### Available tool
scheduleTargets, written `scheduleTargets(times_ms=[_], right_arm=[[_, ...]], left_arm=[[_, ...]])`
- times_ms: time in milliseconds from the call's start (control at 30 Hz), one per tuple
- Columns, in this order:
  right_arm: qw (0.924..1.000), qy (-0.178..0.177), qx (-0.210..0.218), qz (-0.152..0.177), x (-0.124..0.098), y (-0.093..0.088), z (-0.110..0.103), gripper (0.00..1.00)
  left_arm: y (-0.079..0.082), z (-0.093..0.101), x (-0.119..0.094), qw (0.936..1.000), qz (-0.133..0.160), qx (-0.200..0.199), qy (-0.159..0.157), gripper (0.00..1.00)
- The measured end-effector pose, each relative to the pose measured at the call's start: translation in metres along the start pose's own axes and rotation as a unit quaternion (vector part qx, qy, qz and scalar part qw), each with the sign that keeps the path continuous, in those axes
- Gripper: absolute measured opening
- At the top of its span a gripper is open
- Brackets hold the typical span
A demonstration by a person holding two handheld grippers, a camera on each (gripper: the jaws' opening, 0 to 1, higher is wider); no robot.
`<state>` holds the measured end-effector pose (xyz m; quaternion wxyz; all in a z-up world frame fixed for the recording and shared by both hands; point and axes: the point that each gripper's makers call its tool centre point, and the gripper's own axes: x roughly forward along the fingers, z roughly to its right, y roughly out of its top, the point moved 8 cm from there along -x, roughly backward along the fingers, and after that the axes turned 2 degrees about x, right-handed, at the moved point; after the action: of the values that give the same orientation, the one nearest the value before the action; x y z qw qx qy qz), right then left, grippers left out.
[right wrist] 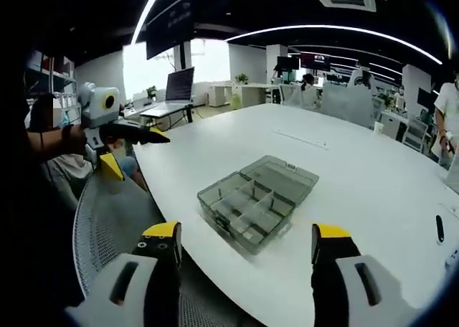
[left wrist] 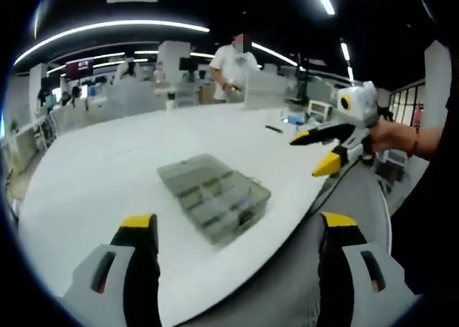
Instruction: Insert the divider into the dual guide fixture by aligning both edges with the guide slots and pushing it downward to the bottom, including one-sided entry, uneven engagement, binding, and posture correction.
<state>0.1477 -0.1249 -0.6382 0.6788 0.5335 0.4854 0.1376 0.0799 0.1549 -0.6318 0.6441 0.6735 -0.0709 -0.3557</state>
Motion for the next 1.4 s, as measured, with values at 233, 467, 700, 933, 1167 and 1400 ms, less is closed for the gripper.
scheduleTargets(times_ms=[233, 467, 700, 933, 1167, 1400], right_arm=[[0.9999, 0.0, 0.011, 0.002, -0.01, -0.001, 0.005, 0.79], [0.9999, -0.008, 0.013, 0.005, -0.017, -0.003, 0.012, 0.79], [0.9997, -0.012, 0.02, 0.001, -0.019, -0.007, 0.016, 0.79], [0.9996, -0.013, 0.024, -0.007, -0.015, -0.009, 0.019, 0.8], [0.9993, -0.015, 0.032, -0.01, -0.013, -0.012, 0.024, 0.8], [0.9992, -0.011, 0.037, -0.012, -0.009, -0.014, 0.026, 0.79]], left_arm=[[0.001, -0.004, -0.01, 1.0, 0.003, -0.006, 0.007, 0.95], [0.003, -0.008, -0.017, 0.9998, 0.009, -0.005, 0.016, 0.96], [0.002, -0.017, -0.022, 0.9998, 0.001, -0.003, 0.02, 0.96], [0.003, -0.023, -0.015, 0.9999, 0.001, -0.007, 0.015, 0.96], [0.009, -0.029, -0.006, 1.0, 0.003, -0.005, 0.007, 0.97], [0.008, -0.031, -0.004, 0.9999, 0.001, -0.007, 0.01, 0.96]])
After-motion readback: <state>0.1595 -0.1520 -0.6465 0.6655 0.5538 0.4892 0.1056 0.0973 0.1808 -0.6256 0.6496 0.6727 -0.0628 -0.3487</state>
